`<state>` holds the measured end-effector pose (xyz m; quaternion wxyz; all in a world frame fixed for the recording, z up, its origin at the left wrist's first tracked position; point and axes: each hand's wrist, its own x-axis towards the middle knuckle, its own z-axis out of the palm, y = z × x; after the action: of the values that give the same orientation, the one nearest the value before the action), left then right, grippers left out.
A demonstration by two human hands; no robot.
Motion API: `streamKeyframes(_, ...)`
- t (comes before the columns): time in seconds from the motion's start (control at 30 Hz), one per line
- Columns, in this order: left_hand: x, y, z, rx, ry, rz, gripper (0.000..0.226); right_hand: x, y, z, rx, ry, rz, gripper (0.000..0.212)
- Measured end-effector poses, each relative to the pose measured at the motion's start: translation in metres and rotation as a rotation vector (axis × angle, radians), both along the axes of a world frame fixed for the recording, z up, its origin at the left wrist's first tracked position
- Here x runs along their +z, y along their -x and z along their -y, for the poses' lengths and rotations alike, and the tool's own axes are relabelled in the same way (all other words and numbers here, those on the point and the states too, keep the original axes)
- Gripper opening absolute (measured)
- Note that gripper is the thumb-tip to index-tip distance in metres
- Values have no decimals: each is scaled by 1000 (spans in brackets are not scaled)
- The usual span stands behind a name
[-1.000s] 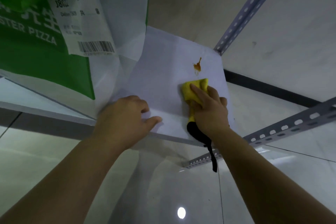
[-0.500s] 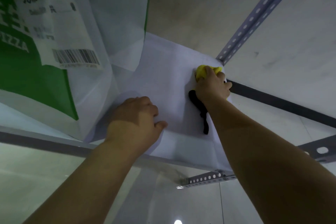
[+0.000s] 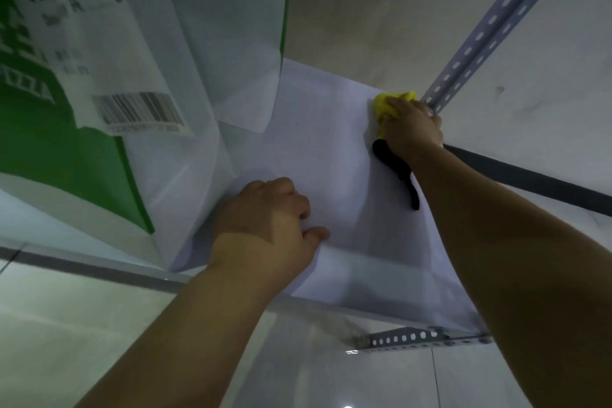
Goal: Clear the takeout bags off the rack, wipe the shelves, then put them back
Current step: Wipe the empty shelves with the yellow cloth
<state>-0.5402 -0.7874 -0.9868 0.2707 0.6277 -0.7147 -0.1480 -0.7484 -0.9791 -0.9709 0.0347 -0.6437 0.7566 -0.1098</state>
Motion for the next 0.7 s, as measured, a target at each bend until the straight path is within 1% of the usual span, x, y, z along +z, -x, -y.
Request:
streamKeyframes(0.07, 0, 1, 0, 9, -4, 21, 39, -1, -3, -10, 76, 13, -2, 45)
streamKeyframes(0.2, 2, 3, -1, 16, -5, 27, 38, -1, -22, -53, 141, 45, 59, 42)
streamKeyframes(0.33, 2, 3, -2, 24, -23, 21, 38, -13, -34, -123, 293, 194, 74, 42)
streamKeyframes(0.4, 1, 3, -2, 15, -28, 15, 39, -14, -30, -131, 318, 185, 99, 43)
streamKeyframes(0.47, 1, 3, -2, 18, -20, 6, 39, -12, -24, -114, 261, 142, 97, 44)
streamKeyframes(0.53, 0, 3, -3, 18, -25, 2, 38, -7, -18, -86, 109, 83, 93, 46)
streamKeyframes(0.6, -1, 2, -3, 18, -1, -10, 36, -4, -17, -56, -36, 25, 128, 49)
streamKeyframes(0.7, -1, 2, -3, 19, 29, -5, 34, -3, -22, -33, -107, -32, 79, 56)
